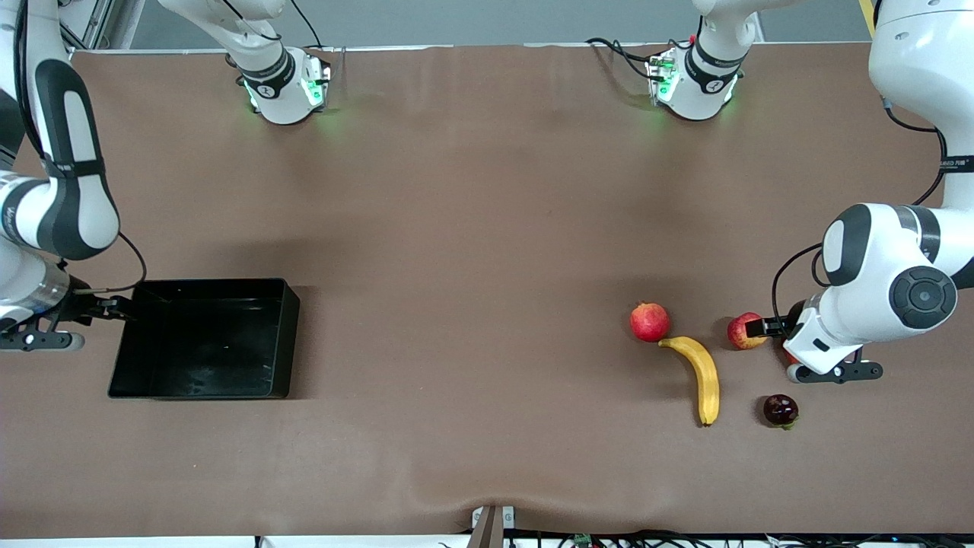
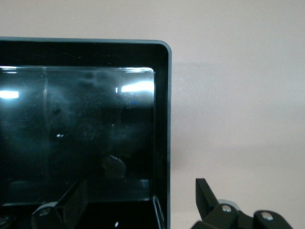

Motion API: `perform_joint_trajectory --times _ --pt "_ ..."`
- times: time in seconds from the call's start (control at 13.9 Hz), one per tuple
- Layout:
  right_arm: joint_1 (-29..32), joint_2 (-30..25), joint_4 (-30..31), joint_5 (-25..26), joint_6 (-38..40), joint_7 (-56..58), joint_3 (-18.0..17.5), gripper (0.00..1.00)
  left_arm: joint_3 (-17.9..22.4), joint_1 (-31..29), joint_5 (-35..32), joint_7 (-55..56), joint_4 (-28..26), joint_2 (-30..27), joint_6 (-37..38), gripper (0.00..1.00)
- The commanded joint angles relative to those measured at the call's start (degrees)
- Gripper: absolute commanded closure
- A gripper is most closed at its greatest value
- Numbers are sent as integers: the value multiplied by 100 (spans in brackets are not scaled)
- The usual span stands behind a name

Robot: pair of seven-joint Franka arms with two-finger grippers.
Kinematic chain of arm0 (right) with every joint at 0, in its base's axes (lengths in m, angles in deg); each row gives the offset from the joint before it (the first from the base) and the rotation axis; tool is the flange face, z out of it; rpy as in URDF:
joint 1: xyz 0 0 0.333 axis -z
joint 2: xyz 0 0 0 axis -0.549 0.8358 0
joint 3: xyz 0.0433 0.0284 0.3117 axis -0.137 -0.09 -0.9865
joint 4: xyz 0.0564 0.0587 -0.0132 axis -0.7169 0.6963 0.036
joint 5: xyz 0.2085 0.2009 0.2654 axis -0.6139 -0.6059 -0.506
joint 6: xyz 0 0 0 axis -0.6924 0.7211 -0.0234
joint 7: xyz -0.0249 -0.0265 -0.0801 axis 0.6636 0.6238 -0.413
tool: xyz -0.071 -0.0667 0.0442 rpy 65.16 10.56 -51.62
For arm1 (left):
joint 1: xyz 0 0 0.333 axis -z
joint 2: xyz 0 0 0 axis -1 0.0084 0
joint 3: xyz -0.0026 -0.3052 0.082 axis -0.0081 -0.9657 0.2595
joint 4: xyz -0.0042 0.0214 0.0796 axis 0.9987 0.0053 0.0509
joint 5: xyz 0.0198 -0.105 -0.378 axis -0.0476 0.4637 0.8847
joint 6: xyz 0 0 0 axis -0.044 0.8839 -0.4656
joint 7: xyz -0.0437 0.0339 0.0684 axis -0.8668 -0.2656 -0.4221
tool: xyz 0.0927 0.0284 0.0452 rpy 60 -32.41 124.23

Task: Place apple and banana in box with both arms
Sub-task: 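Grasp the apple with the left gripper while the right gripper grips the tray rim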

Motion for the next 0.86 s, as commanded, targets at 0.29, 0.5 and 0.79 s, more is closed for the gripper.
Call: perform_joint_trajectory --times 0.29,0.5,0.79 --pt "193 625 -295 -644 -141 1173 -19 0 -24 -126 -82 110 -73 110 -59 0" --pt "202 844 -356 -671 -150 1218 -10 0 -24 -249 -65 110 -134 199 -121 0" --pt "263 1117 -505 -1056 -141 1761 -1 0 -24 -267 -56 119 -301 269 -322 0"
